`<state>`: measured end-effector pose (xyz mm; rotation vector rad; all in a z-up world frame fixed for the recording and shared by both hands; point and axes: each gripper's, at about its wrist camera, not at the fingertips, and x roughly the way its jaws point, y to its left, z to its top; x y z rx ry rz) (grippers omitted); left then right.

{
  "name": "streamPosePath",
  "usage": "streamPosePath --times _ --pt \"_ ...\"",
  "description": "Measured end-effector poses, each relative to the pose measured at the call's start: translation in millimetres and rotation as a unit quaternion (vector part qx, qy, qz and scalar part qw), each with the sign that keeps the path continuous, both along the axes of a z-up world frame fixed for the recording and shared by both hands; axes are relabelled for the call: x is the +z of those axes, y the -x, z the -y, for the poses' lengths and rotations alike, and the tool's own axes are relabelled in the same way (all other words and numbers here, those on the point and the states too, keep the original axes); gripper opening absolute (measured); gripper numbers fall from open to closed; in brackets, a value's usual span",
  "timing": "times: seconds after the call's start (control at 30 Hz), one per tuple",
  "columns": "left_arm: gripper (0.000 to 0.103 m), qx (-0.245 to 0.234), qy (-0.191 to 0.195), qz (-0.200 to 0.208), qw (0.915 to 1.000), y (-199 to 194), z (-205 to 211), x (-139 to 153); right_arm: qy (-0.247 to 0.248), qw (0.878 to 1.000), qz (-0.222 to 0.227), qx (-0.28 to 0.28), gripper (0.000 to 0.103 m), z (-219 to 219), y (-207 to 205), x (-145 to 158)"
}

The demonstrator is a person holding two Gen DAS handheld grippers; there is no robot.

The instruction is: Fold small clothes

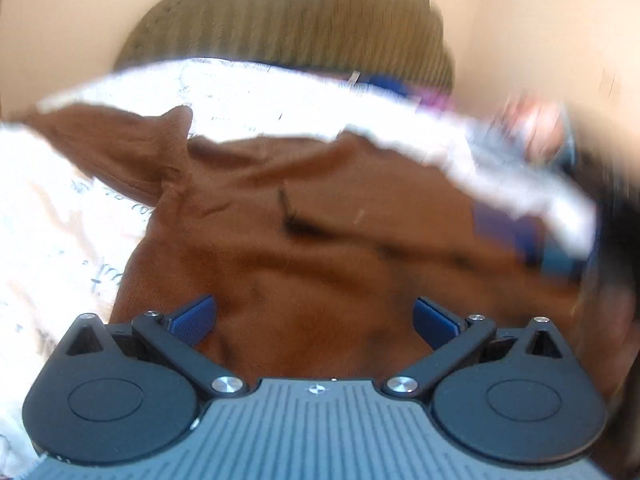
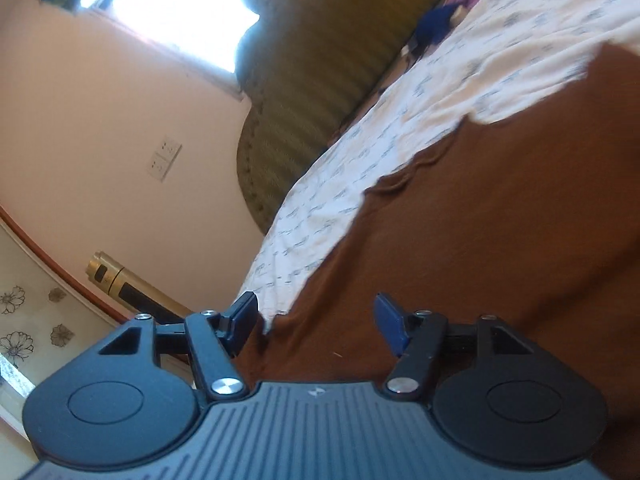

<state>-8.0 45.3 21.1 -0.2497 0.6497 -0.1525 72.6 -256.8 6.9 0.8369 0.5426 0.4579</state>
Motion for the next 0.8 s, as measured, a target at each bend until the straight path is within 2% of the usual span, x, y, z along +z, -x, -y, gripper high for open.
streamPosePath --times 0.07,0.13,0.2,0.23,0.3,0.33,0.37,0.4,0.43,0.47,0.53,0.57,0.63,0.7,0.73,0.8 --pt "0.102 -0.004 0.103 0.001 0.9947 -11 -23 10 0.052 0.999 0.004 -0.012 0.065 9 23 -8" --pt "0.1 0.011 0.159 -0.026 0.9869 -37 -37 13 0.062 0.998 0.004 -0.014 0.065 14 37 -17" --pt "0.094 0.029 0.179 -0.053 0.982 -64 -46 9 0.04 0.999 0.009 -0.011 0.065 16 41 -22" --pt "0.084 0.036 0.183 -0.072 0.9798 -78 -46 4 0.039 0.999 0.013 -0.01 0.065 15 40 -21" --pt "0.071 0.048 0.189 -0.115 0.9739 -100 -44 -5 0.036 0.999 0.009 0.0 0.066 13 36 -23" --pt "0.07 0.046 0.189 -0.118 0.9738 -106 -40 -8 0.034 0.999 0.006 0.001 0.066 14 35 -25" --pt "0.068 0.045 0.177 -0.113 0.9767 -109 -35 -8 0.031 0.999 0.008 0.002 0.066 14 35 -25" --pt "0.054 0.048 0.157 -0.111 0.9802 -113 -29 -7 0.027 1.0 0.009 0.003 0.067 15 36 -25" --pt "0.026 0.05 0.131 -0.11 0.984 -118 -22 -7 0.023 1.0 0.01 0.003 0.066 16 36 -25" --pt "0.007 0.049 0.106 -0.11 0.987 -121 -16 -6 0.021 1.0 0.01 0.004 0.066 16 35 -26" --pt "0.005 0.056 0.061 -0.107 0.9908 -127 -7 -4 0.018 1.0 0.011 0.005 0.067 16 36 -28" --pt "0.005 0.062 0.044 -0.093 0.9927 -123 -8 4 0.018 1.0 0.012 0.006 0.067 16 36 -28" --pt "0.005 0.081 -0.014 -0.054 0.9952 -121 -9 24 0.018 1.0 0.013 0.007 0.067 17 40 -28" --pt "0.005 0.117 -0.063 -0.032 0.9906 -124 -19 37 0.016 1.0 0.014 0.009 0.068 17 40 -28" --pt "0.005 0.13 -0.081 -0.034 0.9876 -127 -26 37 0.016 1.0 0.015 0.01 0.069 17 41 -28" --pt "0.005 0.145 -0.109 -0.068 0.9811 -138 -38 22 0.018 1.0 0.015 0.011 0.07 16 40 -28"
